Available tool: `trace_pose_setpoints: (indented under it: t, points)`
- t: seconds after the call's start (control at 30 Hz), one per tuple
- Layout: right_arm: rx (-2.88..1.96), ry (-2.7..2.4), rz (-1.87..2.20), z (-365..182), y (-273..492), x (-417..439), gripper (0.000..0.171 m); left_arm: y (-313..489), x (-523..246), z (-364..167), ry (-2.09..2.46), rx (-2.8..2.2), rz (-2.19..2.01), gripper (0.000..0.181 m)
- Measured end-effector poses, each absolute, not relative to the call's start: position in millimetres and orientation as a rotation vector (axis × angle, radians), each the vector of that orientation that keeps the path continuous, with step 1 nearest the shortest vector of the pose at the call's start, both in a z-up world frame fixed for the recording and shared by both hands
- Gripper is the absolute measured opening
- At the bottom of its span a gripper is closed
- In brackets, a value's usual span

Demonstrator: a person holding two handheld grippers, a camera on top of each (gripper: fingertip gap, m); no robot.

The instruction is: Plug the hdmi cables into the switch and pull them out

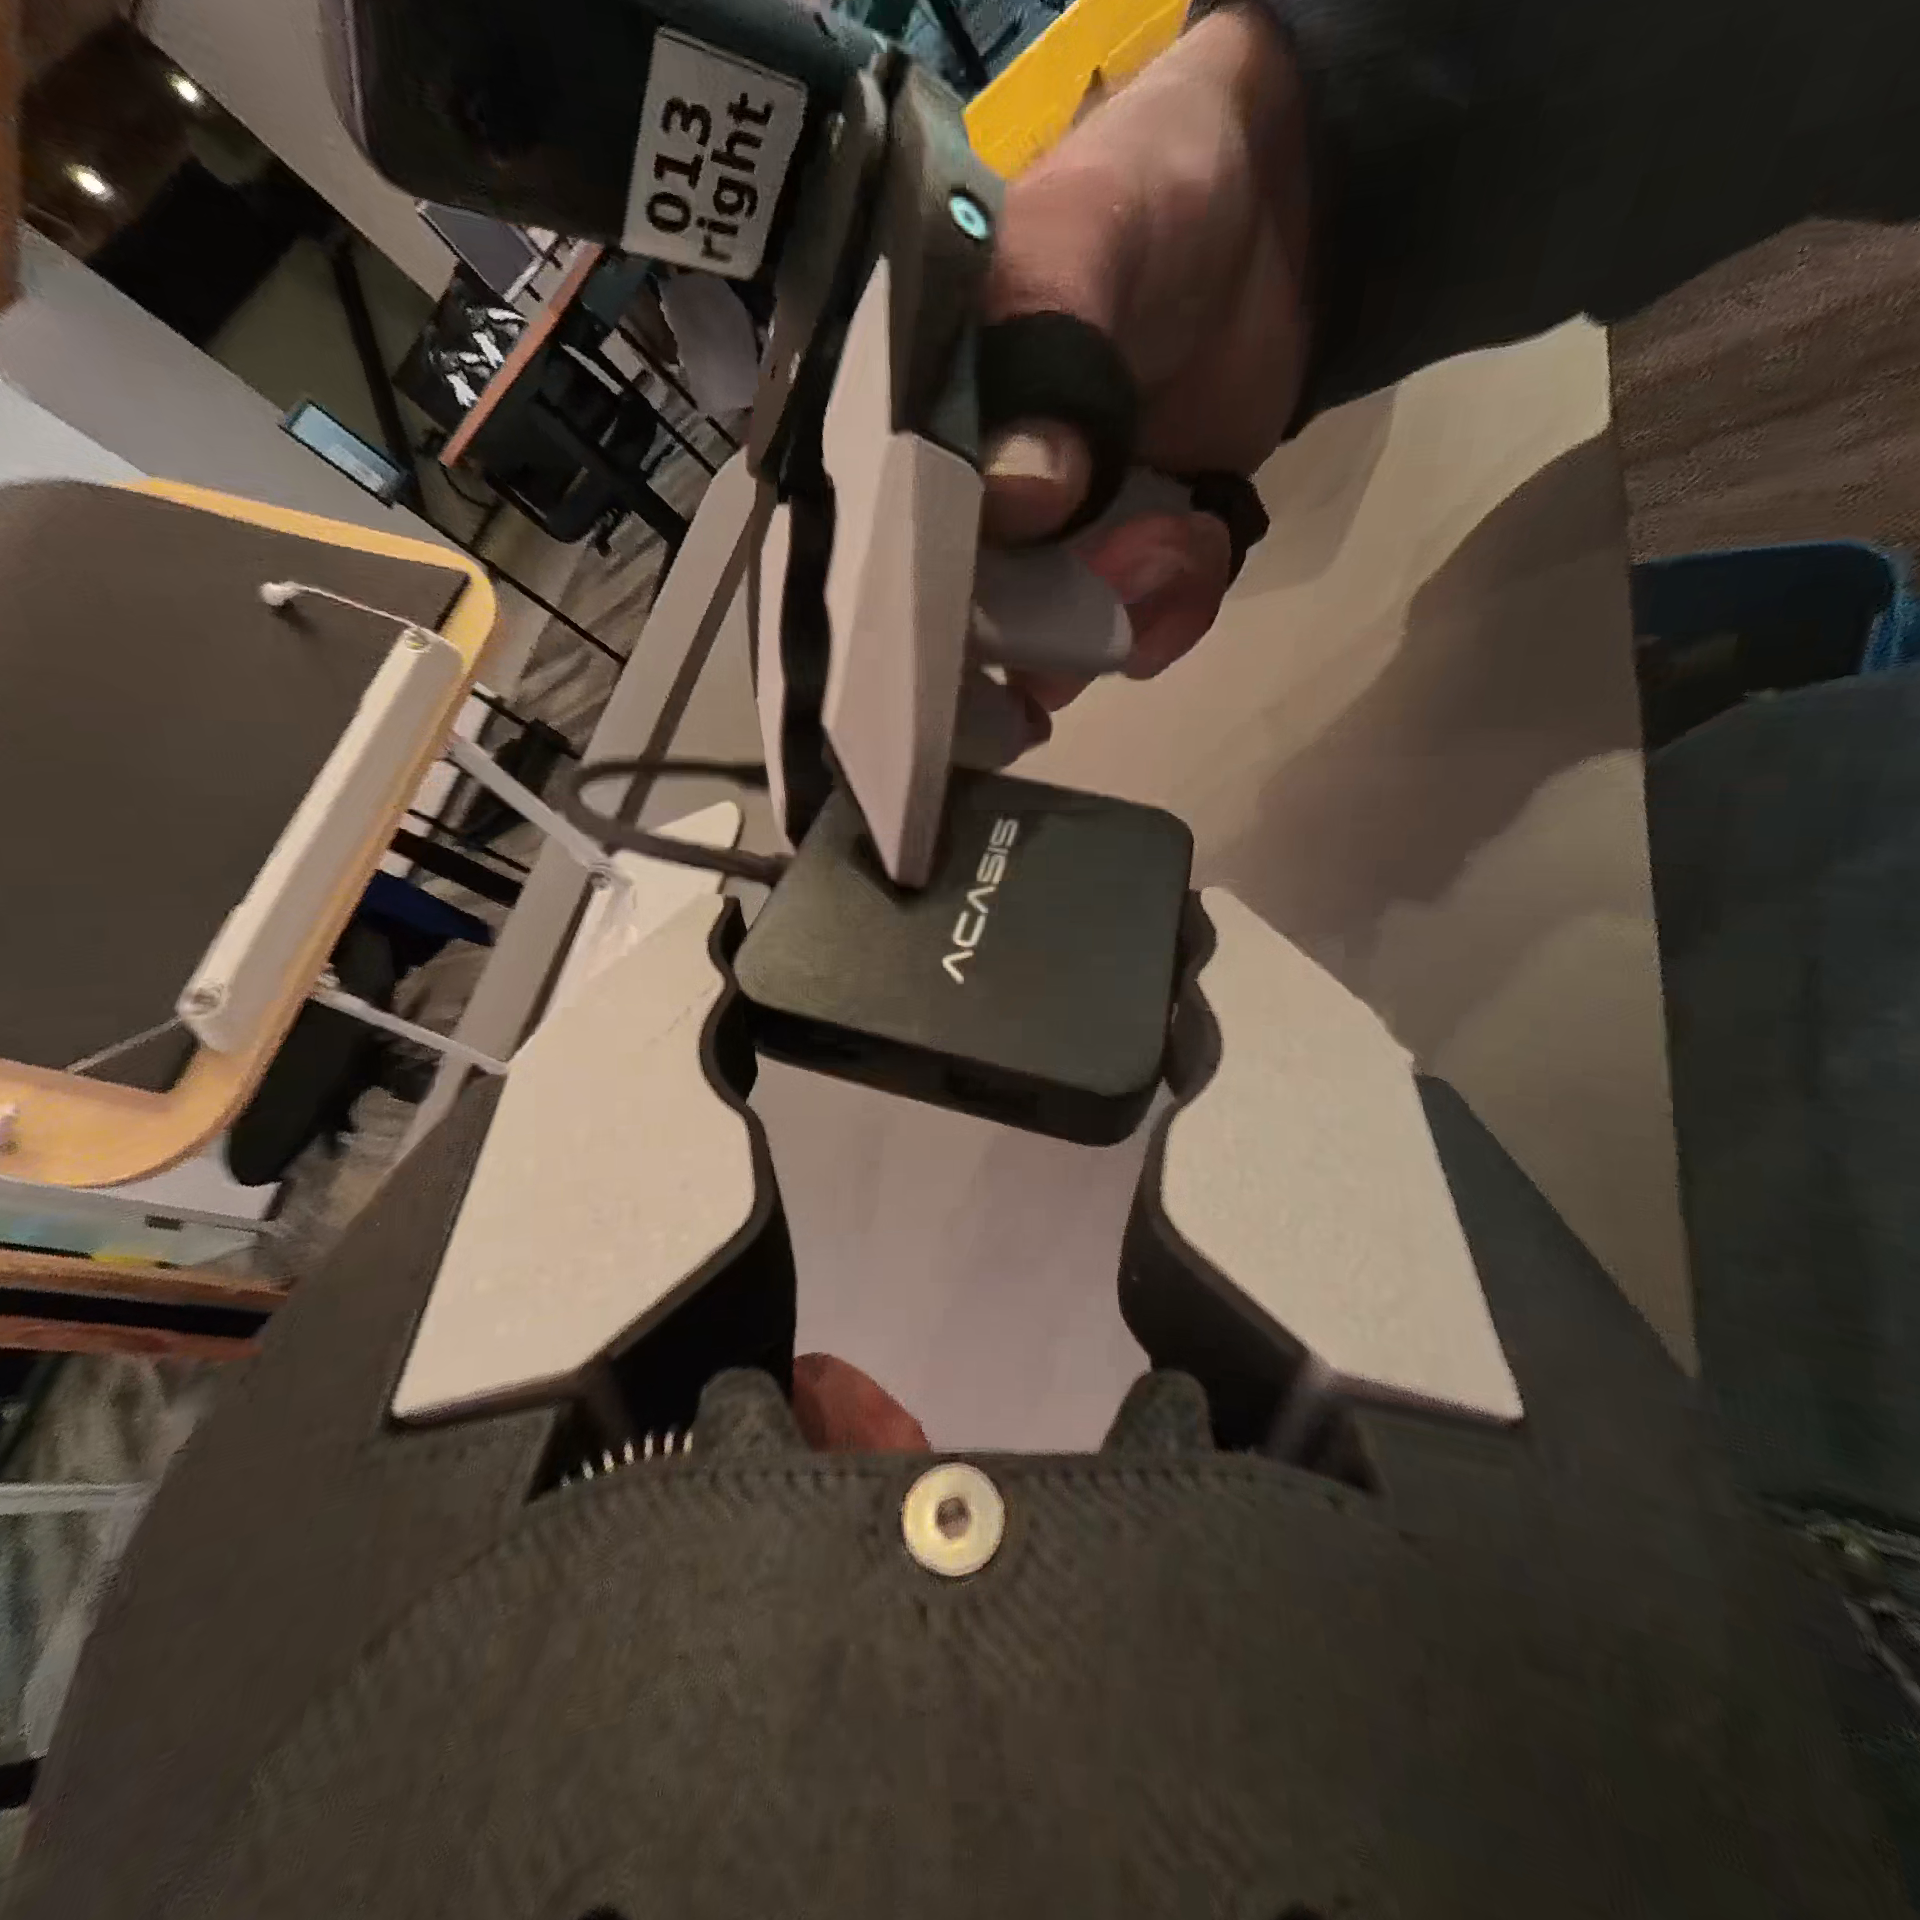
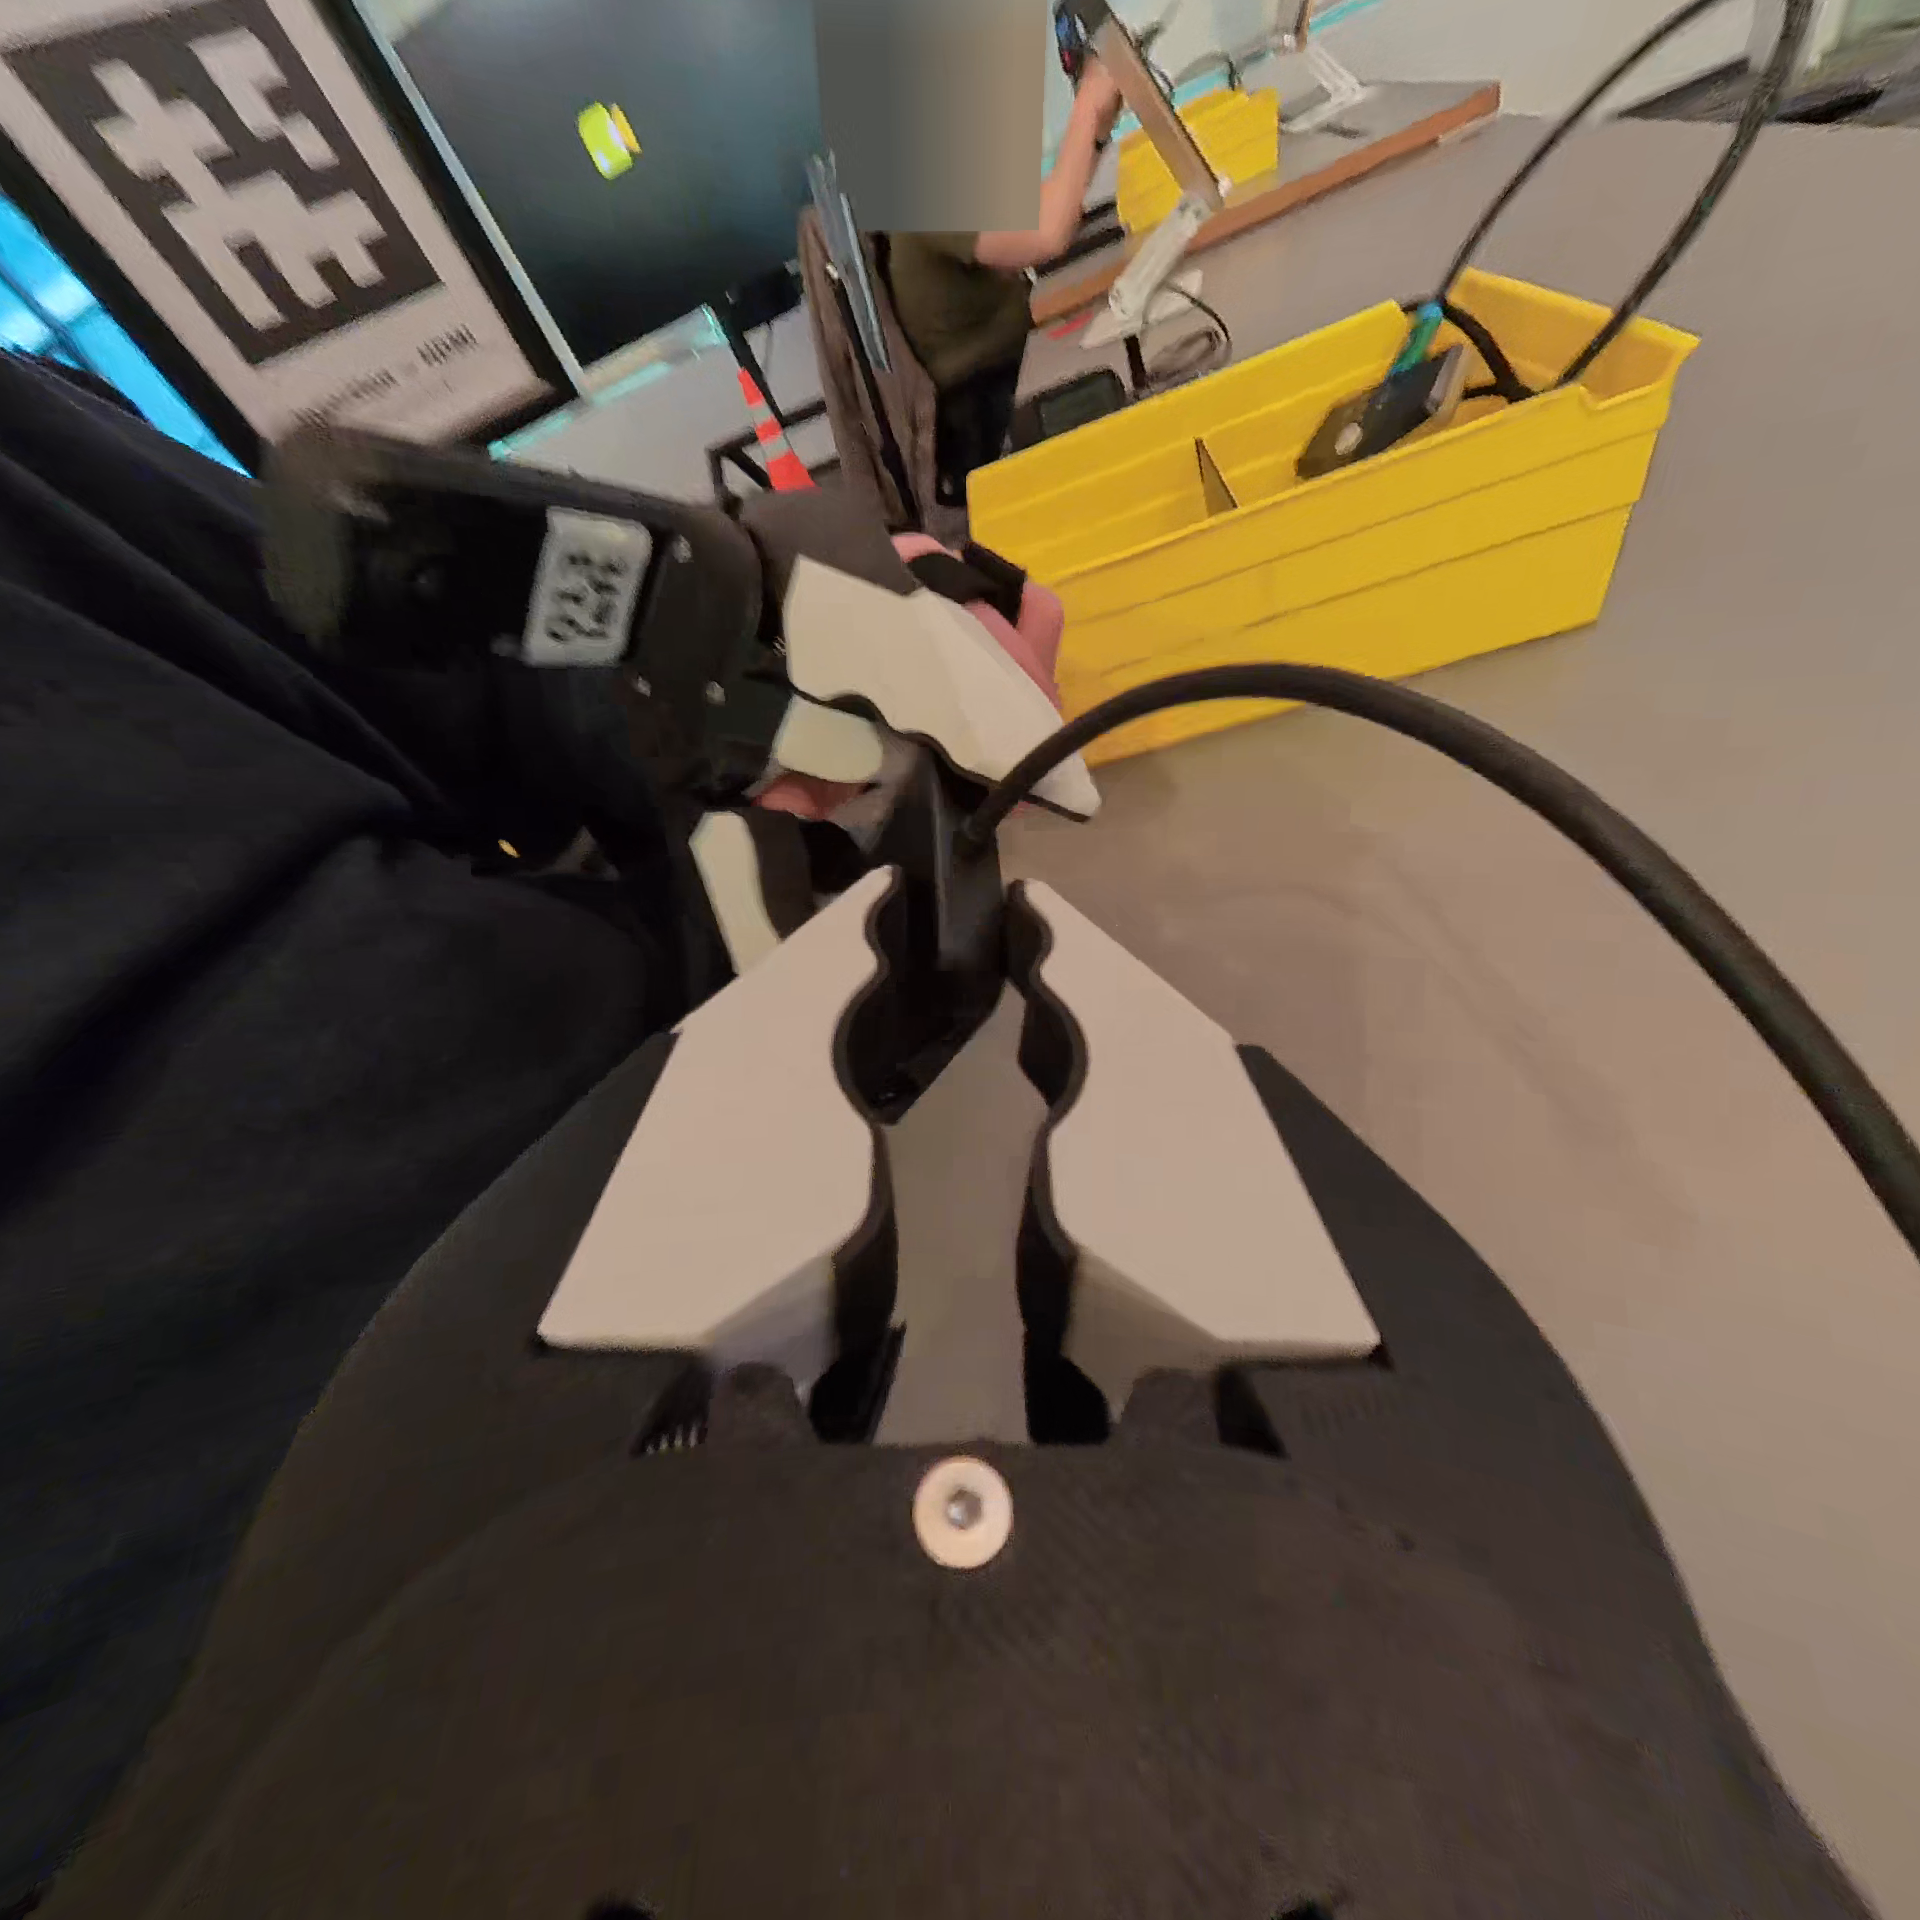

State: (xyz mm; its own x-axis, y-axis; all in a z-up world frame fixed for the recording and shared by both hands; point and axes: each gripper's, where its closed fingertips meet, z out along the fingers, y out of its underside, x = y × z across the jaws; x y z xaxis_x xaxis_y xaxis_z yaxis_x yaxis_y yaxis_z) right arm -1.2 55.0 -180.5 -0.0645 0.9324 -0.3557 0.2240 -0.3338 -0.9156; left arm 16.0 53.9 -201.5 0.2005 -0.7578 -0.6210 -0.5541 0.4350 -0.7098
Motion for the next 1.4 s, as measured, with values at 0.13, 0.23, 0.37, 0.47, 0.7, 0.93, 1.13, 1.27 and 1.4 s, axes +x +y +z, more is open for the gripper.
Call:
trace_pose_setpoints:
  t: [0.13, 0.23, 0.37, 0.47, 0.7, 0.93, 1.13, 1.27, 1.4]
  points:
    - [-1.575, -1.231, 1.426, -174, 56, 1, 0.012, 61, 14, -204, 1.476, -1.193, -0.106, 0.077]
    - [-1.576, -1.225, 1.359, -172, 58, 1, 0.012, 67, 12, -204, 1.459, -1.201, -0.047, 0.078]
    - [-1.565, -1.190, 1.214, -154, 66, 16, 0.012, 71, 7, -192, 1.385, -1.229, -0.083, 0.074]
    - [-1.532, -1.147, 1.009, -125, 75, 47, 0.012, 71, 5, -178, 1.311, -1.235, -0.163, 0.065]
    - [-1.774, -0.973, -0.002, -76, 148, 256, 0.012, 72, 2, -177, 1.278, -1.247, -0.209, 0.019]
    - [-2.301, -0.957, 0.085, -179, 195, 395, 0.011, 67, 9, -187, 1.327, -1.268, -0.213, 0.021]
    - [-2.545, -1.063, 0.212, -251, 202, 407, 0.013, 67, 12, -199, 1.364, -1.297, -0.214, 0.025]
    - [-2.609, -1.046, 0.290, -259, 204, 410, 0.041, 69, 11, -205, 1.368, -1.322, -0.231, 0.027]
    - [-2.569, -0.971, 0.231, -232, 209, 423, 0.042, 71, 8, -209, 1.377, -1.337, -0.232, 0.029]
